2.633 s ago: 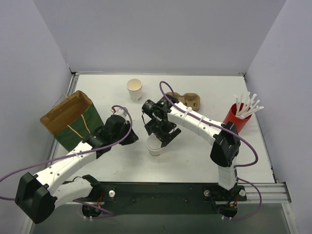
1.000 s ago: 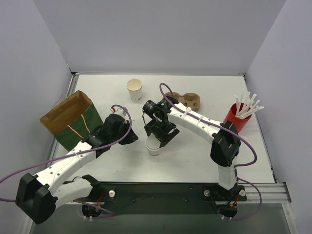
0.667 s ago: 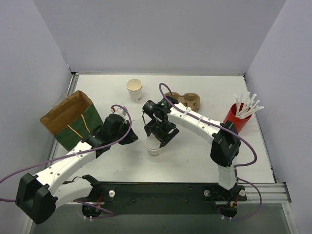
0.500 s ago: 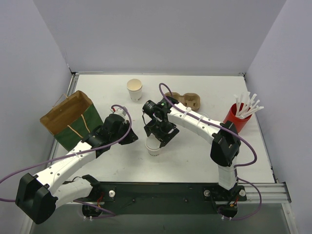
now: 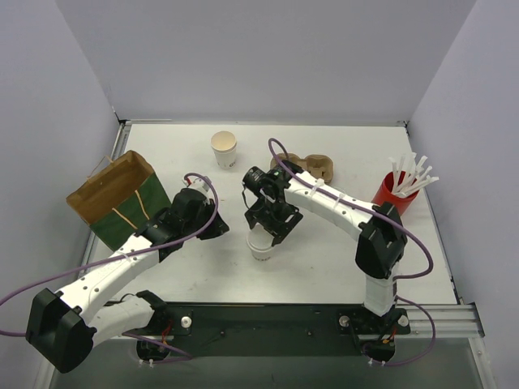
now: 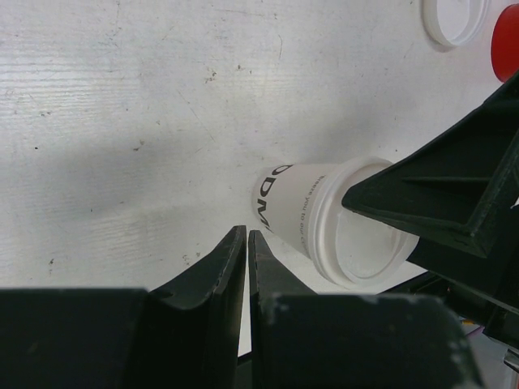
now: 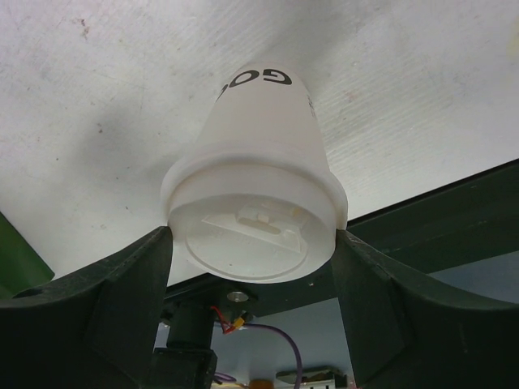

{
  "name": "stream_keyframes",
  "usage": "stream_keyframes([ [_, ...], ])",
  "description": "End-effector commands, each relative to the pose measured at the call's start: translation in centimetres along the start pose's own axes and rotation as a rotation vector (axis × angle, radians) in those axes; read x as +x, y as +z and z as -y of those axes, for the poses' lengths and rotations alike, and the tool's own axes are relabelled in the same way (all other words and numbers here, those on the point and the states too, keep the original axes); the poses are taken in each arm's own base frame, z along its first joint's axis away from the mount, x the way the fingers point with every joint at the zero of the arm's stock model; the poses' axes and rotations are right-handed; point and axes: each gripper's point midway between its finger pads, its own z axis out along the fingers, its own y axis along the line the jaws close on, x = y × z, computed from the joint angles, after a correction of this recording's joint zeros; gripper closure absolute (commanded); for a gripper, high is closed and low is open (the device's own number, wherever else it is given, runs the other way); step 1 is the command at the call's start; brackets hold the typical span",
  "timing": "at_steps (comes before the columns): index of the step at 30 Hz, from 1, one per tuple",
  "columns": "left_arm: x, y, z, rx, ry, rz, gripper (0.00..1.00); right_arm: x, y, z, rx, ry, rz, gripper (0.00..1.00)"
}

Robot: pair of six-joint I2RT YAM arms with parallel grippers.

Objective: Pack the takeout coffee

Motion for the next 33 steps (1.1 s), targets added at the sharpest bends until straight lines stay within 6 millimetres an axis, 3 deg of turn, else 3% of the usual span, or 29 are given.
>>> stream_keyframes([
  [1,-2.1,-1.1,1.7,0.048,0.016,0.053,0.84,-2.6,0.3,5.6,0.175,-0.021,0.094,0.37],
  [5,-2.3,-1.2,1.8,0.051,0.020,0.057,0.84,-3.8,0.0,7.3,0.186,-0.008,0.115,0.37],
  [14,-2.5,-1.2,1.7,0.049,0.020,0.057,0.84,-8.2,-1.0,13.5,0.189,0.094,0.177,0.36],
  [27,-2.7,-1.3,2.1,0.058,0.024,0.057,0.84,-12.8,-0.8,20.3,0.169,0.200,0.295,0.36],
  [33,-2.7,-1.1,2.1,0.058,0.022,0.057,0.84,-14.0,-1.2,21.2,0.145,0.193,0.326,0.36],
])
